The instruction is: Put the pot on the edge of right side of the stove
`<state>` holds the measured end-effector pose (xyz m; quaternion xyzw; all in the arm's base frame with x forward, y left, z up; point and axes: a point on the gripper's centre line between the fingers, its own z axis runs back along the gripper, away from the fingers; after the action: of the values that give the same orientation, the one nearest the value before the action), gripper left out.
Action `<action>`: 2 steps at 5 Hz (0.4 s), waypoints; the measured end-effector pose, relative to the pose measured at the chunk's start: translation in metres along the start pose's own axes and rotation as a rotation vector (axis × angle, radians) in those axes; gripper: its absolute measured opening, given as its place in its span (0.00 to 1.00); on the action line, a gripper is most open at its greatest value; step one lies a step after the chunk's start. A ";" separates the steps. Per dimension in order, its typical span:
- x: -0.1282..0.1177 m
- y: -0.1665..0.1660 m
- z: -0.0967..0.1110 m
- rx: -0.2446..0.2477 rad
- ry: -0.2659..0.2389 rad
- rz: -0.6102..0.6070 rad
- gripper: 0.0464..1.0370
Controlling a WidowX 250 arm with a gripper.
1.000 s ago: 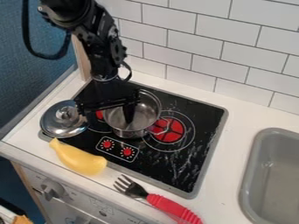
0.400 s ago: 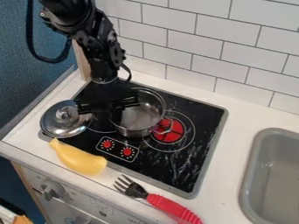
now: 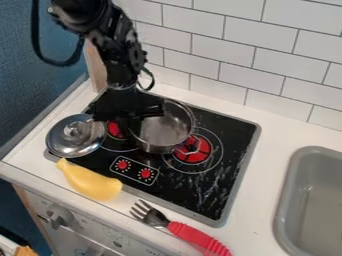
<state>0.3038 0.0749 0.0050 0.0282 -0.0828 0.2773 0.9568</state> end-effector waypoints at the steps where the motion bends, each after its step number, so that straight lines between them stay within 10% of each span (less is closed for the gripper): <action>1: 0.008 -0.008 0.011 -0.036 -0.014 -0.019 0.03; 2: 0.017 -0.018 0.030 -0.075 -0.050 -0.068 0.03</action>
<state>0.3231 0.0659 0.0370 0.0022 -0.1159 0.2405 0.9637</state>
